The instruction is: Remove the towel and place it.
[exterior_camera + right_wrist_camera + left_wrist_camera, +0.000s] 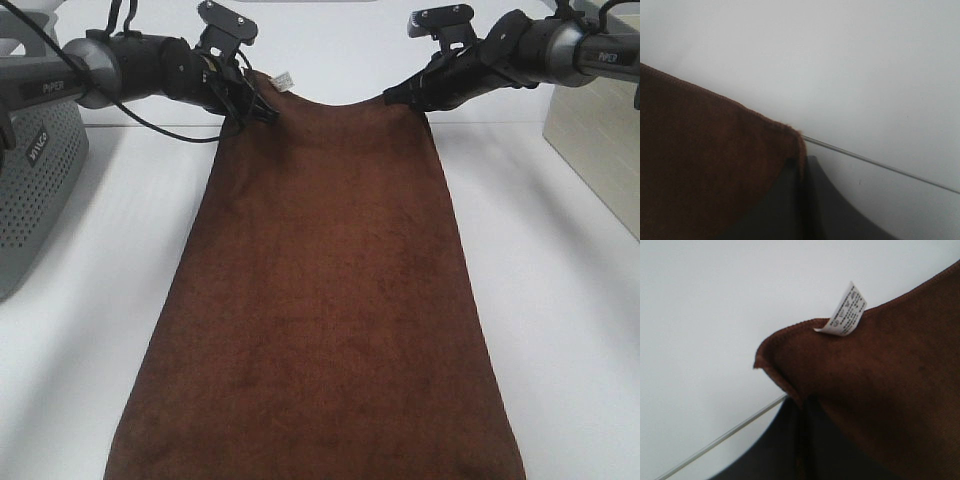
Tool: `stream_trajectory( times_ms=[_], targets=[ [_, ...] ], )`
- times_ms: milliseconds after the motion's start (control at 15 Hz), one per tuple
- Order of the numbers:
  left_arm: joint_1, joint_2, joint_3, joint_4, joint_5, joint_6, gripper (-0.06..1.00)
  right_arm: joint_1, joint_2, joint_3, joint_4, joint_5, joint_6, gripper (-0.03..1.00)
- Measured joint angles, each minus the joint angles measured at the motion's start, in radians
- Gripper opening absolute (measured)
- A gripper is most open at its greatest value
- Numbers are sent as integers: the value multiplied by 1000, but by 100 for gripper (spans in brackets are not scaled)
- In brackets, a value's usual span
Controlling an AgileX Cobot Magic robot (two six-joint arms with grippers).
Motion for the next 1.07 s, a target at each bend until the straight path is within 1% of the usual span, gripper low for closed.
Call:
stream_trajectory(
  times_ms=[133,467,600,667,800,1067],
  targets=[
    [0,11,0,0,-12,0,0,0,4,-1,0,-8,-2,1],
    [3,49,-8,2,-123,1,0,0,42,-3,0,-94,-21,1],
    [9,50,-8,1,-131,-1,0,0,44,-3,0,-104,-25,1],
    [21,50,-8,-10,-132,-1,0,0,47,-3,0,-123,-25,1],
    [38,50,-8,-30,-132,-2,0,0,47,-3,0,-128,-26,1],
    [48,54,-8,-55,-133,-4,0,0,47,-3,0,-140,-26,1]
  ],
)
